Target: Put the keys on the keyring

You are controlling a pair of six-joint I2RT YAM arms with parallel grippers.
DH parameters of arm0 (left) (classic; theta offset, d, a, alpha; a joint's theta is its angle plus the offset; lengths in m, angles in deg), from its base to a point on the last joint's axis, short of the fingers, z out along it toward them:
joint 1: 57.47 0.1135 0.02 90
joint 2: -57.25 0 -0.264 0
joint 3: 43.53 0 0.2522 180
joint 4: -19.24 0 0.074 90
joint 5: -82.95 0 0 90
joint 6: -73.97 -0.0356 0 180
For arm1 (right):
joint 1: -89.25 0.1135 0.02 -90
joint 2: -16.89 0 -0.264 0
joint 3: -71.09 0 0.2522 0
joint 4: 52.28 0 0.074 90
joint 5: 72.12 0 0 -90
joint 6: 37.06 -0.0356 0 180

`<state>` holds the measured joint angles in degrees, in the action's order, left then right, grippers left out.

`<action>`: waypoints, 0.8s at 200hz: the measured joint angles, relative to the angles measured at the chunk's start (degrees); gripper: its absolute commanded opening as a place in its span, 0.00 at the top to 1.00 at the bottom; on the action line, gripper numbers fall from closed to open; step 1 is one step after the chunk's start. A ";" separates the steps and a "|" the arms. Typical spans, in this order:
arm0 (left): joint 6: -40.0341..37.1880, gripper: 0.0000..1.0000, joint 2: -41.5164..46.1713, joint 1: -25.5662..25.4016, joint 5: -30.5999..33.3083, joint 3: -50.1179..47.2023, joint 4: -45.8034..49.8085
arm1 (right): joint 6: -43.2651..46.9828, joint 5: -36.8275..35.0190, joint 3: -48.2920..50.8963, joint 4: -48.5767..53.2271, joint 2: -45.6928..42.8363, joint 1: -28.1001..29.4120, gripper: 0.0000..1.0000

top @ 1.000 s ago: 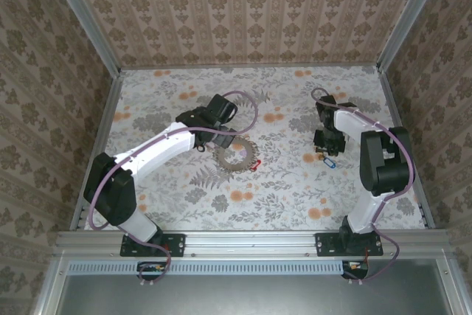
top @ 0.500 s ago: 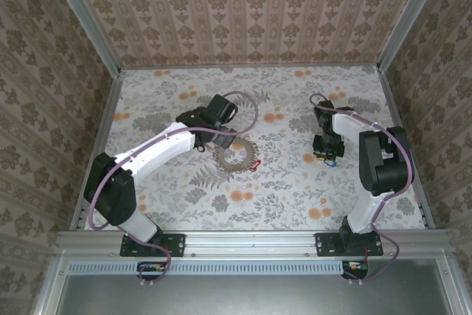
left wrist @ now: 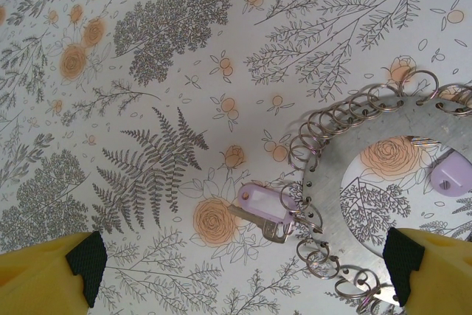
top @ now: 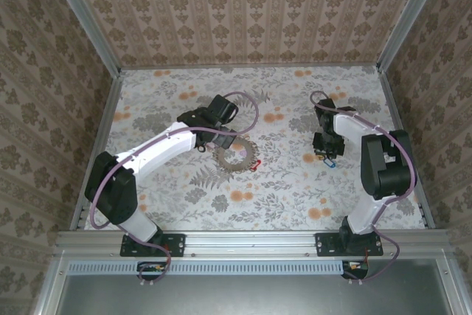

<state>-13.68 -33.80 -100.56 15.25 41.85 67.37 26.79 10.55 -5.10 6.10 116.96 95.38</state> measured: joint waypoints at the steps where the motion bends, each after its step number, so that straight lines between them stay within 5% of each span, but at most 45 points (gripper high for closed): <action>1: 0.00 0.00 -0.02 0.00 0.00 0.00 0.00 | 0.00 0.00 0.00 -0.02 0.00 0.02 0.73; 73: 0.00 0.00 -0.35 -0.59 0.00 0.00 0.04 | -0.85 -2.40 -0.07 -1.18 2.29 0.42 0.69; 160: 0.00 0.00 -1.01 -0.74 0.00 0.00 0.20 | -1.07 -4.55 1.46 -2.99 1.27 0.57 0.86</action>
<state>-13.68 -34.80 -101.31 15.25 41.85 67.57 25.72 6.01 -3.64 3.11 118.23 95.95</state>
